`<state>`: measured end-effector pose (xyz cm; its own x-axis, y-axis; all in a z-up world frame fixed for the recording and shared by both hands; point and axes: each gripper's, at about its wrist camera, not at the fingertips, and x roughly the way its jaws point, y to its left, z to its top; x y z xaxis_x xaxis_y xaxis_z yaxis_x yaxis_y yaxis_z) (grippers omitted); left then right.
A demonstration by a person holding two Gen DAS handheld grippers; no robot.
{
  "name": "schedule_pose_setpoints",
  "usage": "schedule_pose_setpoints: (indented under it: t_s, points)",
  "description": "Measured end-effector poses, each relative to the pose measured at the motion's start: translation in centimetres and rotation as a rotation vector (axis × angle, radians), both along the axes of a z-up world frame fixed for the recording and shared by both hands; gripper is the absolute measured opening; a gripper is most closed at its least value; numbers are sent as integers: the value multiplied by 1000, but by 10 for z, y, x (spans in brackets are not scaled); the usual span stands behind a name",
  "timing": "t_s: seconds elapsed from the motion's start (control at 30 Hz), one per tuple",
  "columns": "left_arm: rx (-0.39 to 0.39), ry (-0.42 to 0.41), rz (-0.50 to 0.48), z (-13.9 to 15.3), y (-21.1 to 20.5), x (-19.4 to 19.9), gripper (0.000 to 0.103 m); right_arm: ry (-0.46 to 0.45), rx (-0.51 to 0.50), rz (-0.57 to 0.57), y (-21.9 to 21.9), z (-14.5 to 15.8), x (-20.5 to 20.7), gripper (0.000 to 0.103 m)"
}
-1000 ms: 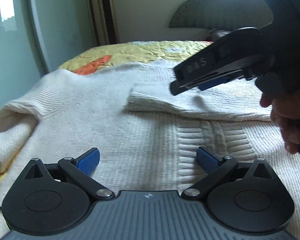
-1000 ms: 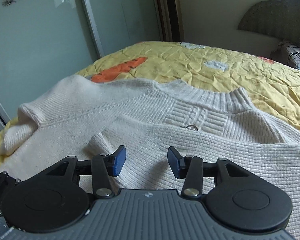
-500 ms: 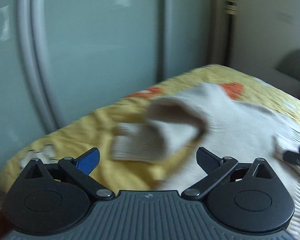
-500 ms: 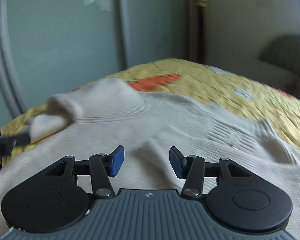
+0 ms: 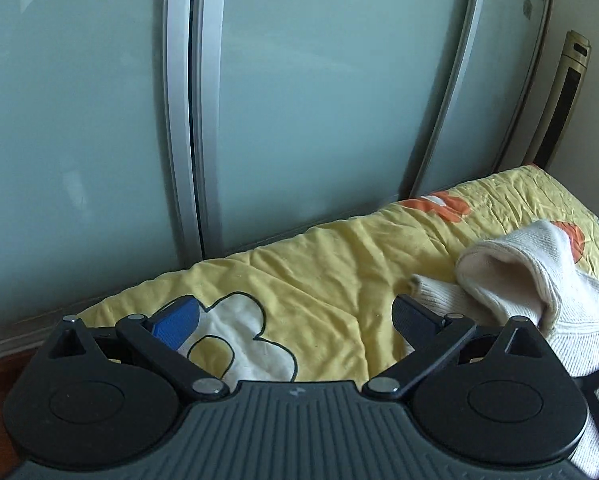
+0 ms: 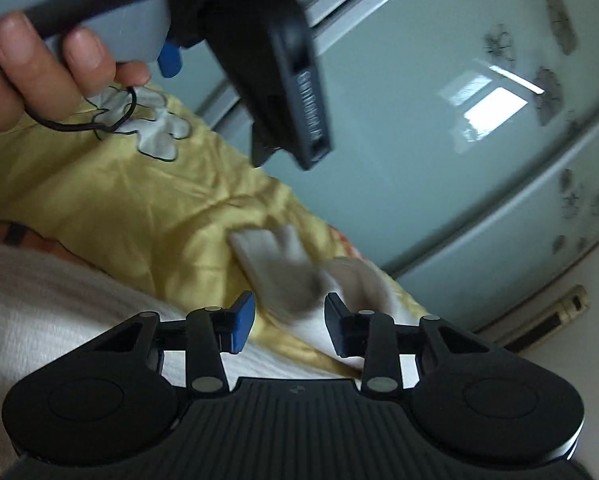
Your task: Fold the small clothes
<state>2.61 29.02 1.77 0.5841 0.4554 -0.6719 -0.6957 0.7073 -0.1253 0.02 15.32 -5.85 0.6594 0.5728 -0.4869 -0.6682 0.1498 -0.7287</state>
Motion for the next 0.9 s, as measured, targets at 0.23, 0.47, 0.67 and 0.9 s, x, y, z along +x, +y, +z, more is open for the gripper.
schedule_pose_setpoints:
  t_s: [0.23, 0.47, 0.67, 0.9]
  points:
    - [-179, -49, -97, -10, 17, 0, 103, 85, -28, -38, 30, -14, 23, 25]
    - [-472, -132, -169, -24, 31, -1, 103, 265, 174, -141, 25, 2, 48, 7]
    - [-522, -216, -96, -21, 33, -13, 103, 596, 600, -221, -21, 64, 91, 7]
    - [-459, -173, -148, -15, 15, -5, 103, 859, 1218, -336, -134, 116, 150, 2]
